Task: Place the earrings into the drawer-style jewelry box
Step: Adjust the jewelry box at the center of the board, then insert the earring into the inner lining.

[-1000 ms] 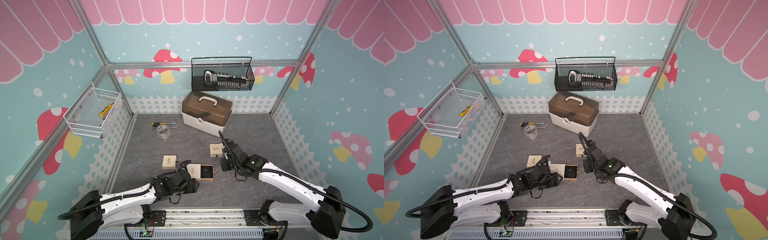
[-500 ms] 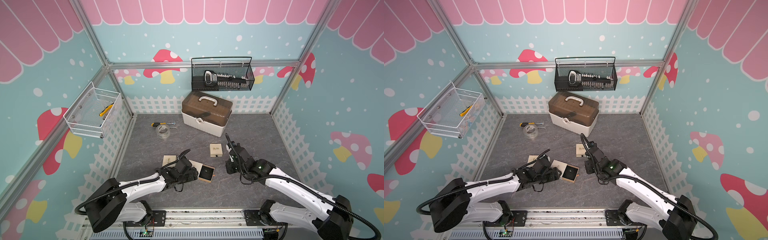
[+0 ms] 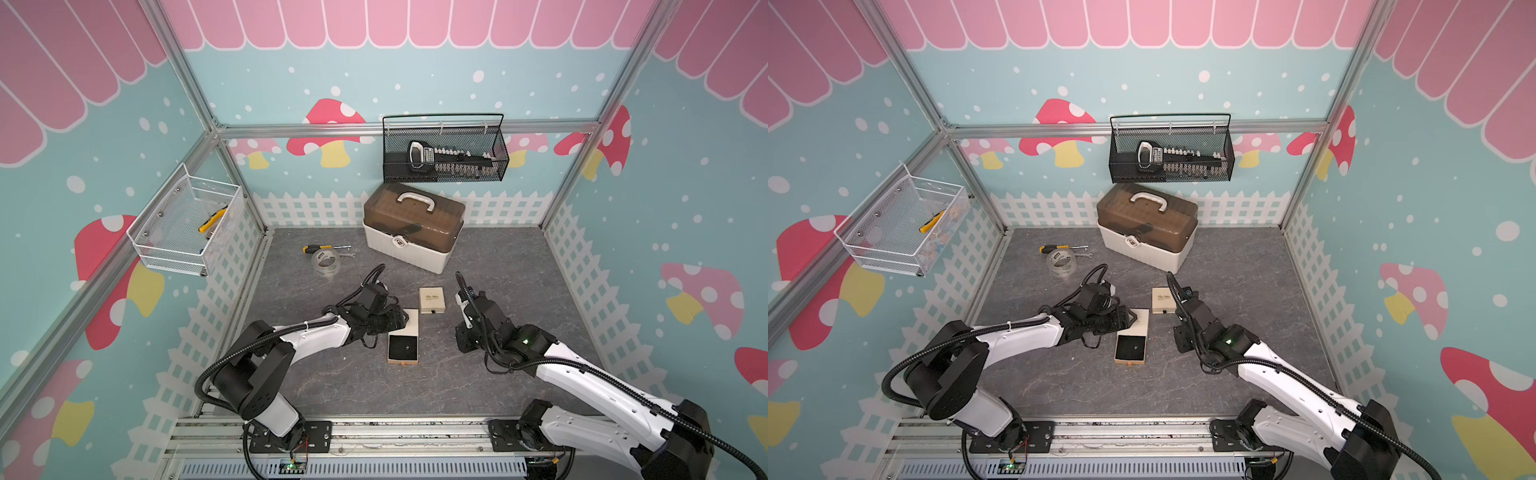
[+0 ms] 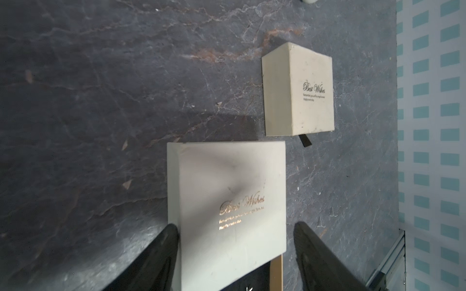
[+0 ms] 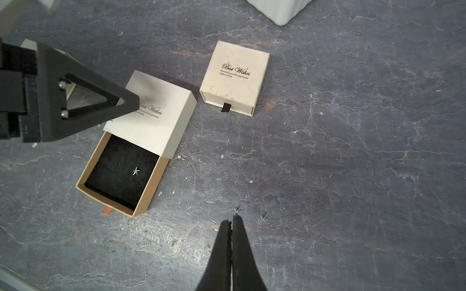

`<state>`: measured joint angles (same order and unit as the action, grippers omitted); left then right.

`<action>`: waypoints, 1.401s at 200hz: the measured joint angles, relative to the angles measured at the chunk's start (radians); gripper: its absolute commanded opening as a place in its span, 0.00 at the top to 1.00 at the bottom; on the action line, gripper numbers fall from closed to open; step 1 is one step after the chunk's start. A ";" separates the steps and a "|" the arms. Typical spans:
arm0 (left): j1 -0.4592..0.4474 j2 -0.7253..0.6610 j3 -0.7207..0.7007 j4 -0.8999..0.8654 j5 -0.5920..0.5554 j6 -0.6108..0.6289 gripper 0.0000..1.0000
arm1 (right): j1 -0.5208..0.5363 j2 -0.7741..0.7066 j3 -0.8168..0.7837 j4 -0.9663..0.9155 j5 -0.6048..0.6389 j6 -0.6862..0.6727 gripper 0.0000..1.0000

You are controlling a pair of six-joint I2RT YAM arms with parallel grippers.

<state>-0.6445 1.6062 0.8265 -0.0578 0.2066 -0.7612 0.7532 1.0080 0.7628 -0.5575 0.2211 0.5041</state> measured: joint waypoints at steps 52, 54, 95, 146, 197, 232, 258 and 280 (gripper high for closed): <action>0.002 -0.175 -0.060 -0.007 0.010 0.063 0.25 | 0.000 -0.076 -0.135 0.217 -0.056 -0.138 1.00; 0.002 -0.190 -0.066 -0.008 0.009 0.063 0.25 | 0.000 -0.076 -0.137 0.223 -0.060 -0.145 1.00; 0.003 -0.436 -0.234 0.033 0.032 0.054 0.25 | -0.001 0.008 -0.124 0.384 -0.166 -0.311 1.00; 0.009 -0.521 -0.445 0.140 0.101 -0.034 0.28 | 0.021 0.218 -0.090 0.502 -0.262 -0.588 1.00; 0.084 -0.500 -0.531 0.282 0.207 -0.091 0.28 | 0.114 0.308 -0.083 0.575 -0.238 -0.825 1.00; 0.101 -0.479 -0.550 0.349 0.264 -0.098 0.29 | 0.160 0.371 -0.083 0.641 -0.229 -0.972 1.00; 0.103 -0.473 -0.586 0.388 0.290 -0.105 0.30 | 0.181 0.407 -0.089 0.691 -0.232 -1.060 1.00; 0.106 -0.460 -0.607 0.428 0.305 -0.118 0.31 | 0.191 0.426 -0.093 0.733 -0.234 -1.110 1.00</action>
<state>-0.5385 1.1461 0.2199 0.3698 0.5114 -0.8791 0.9440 1.4342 0.6701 0.1757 -0.0128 -0.6056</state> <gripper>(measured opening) 0.694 0.047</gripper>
